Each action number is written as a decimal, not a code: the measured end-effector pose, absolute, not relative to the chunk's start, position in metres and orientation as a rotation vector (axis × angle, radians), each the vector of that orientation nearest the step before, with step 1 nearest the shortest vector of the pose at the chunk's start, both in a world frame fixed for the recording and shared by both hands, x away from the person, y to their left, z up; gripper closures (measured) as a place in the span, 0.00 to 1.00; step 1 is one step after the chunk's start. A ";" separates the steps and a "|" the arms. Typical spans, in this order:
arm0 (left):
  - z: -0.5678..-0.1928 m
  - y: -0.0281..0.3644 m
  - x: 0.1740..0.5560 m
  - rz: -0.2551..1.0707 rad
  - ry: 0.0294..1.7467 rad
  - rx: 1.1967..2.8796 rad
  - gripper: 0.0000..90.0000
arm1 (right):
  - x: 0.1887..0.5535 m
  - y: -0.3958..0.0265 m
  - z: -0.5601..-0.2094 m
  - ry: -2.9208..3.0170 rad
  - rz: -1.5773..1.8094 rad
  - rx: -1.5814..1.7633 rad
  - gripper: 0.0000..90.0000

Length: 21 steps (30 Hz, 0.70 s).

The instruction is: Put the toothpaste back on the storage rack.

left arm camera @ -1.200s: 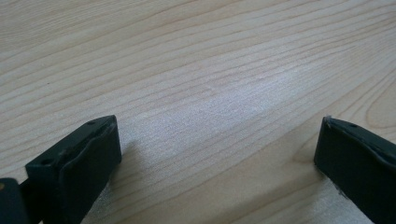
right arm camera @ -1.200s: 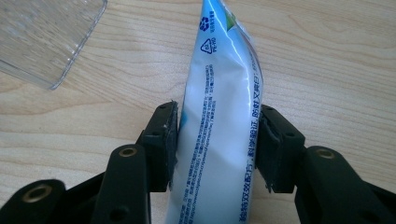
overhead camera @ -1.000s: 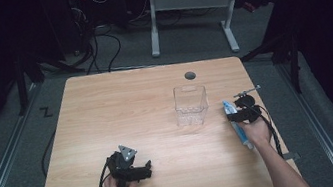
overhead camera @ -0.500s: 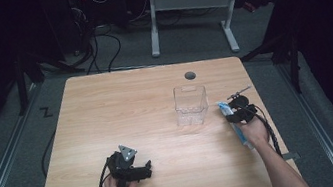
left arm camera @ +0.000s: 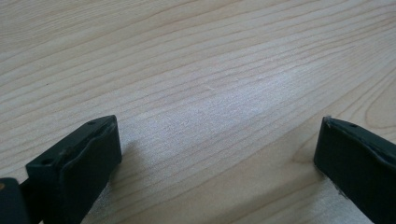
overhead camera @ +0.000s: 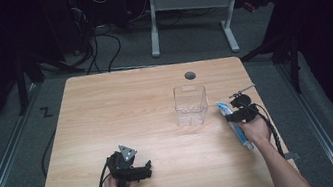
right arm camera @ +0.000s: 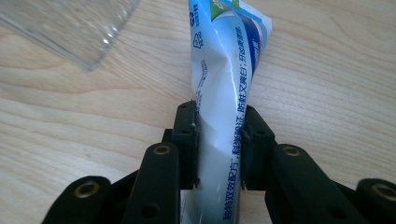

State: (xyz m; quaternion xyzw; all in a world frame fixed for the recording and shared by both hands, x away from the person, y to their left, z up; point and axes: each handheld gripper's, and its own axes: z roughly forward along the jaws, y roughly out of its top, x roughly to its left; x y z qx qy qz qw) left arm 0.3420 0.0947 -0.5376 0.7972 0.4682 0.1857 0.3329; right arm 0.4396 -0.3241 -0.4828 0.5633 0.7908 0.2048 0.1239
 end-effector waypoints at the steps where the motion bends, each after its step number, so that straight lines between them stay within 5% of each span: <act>1: -0.538 0.095 0.342 0.485 1.223 2.082 0.01 | 0.437 -0.324 -0.479 2.312 0.628 1.632 0.80; 21: -0.538 0.095 0.342 0.485 1.224 2.081 0.01 | 0.413 -0.332 -0.448 2.302 0.843 1.542 0.80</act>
